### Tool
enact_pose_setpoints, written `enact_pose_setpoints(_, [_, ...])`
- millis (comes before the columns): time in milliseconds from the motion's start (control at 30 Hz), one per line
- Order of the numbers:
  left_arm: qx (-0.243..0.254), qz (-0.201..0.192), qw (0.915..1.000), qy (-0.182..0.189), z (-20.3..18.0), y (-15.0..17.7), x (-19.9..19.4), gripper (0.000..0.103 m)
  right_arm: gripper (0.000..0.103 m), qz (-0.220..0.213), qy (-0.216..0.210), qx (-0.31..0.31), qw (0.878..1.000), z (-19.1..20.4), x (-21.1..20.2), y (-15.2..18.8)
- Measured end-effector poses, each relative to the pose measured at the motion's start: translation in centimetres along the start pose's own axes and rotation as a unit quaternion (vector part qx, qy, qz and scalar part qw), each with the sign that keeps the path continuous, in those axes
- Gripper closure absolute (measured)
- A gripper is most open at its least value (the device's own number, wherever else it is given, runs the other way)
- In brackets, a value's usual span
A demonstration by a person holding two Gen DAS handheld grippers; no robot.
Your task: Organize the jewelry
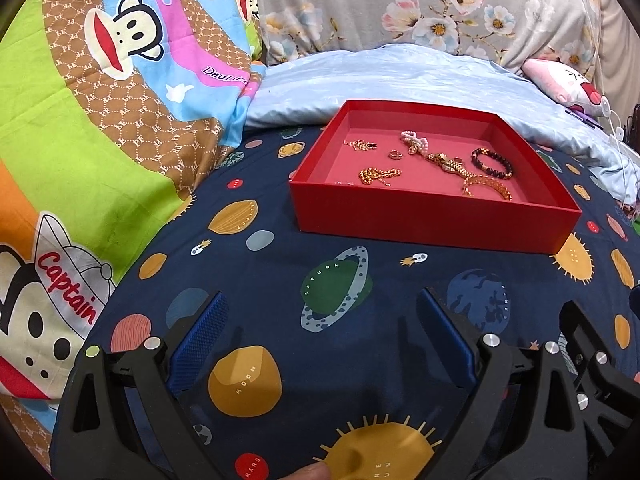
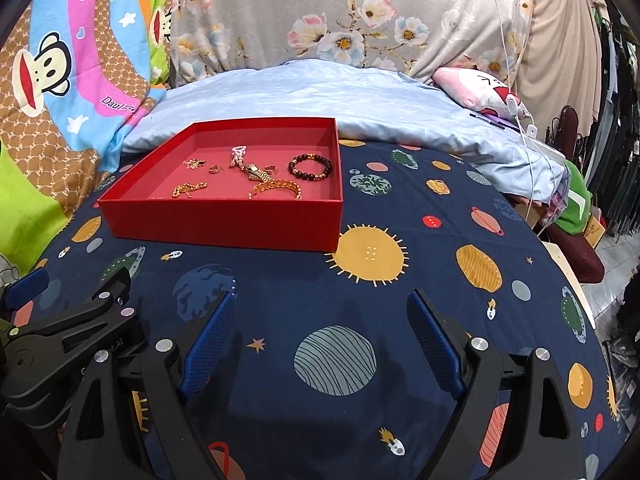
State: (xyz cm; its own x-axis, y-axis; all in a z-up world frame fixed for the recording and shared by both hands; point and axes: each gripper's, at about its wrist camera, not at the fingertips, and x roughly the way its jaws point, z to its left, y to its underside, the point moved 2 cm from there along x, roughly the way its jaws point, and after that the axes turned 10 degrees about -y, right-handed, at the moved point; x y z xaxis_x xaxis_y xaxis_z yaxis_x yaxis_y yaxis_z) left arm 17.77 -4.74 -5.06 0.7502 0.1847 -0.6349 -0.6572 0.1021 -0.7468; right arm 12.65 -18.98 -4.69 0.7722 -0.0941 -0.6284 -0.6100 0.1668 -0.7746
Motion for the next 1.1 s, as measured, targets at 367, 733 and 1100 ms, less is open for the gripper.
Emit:
enact_pose_setpoints(367, [-0.001, -0.005, 1.0000, -0.006, 0.05, 0.02, -0.31, 0.010, 0.017, -0.002, 0.001, -0.001, 1.000, 0.01, -0.05, -0.04])
enact_pose_setpoints(733, [-0.001, -0.005, 1.0000, -0.008, 0.09, 0.01, -0.36, 0.011, 0.017, -0.001, 0.003, -0.001, 1.000, 0.04, -0.04, -0.01])
enact_pose_setpoints(1100, [-0.001, -0.005, 1.0000, -0.008, 0.11, 0.02, -0.33, 0.011, 0.017, -0.001, 0.002, -0.001, 1.000, 0.04, -0.02, 0.00])
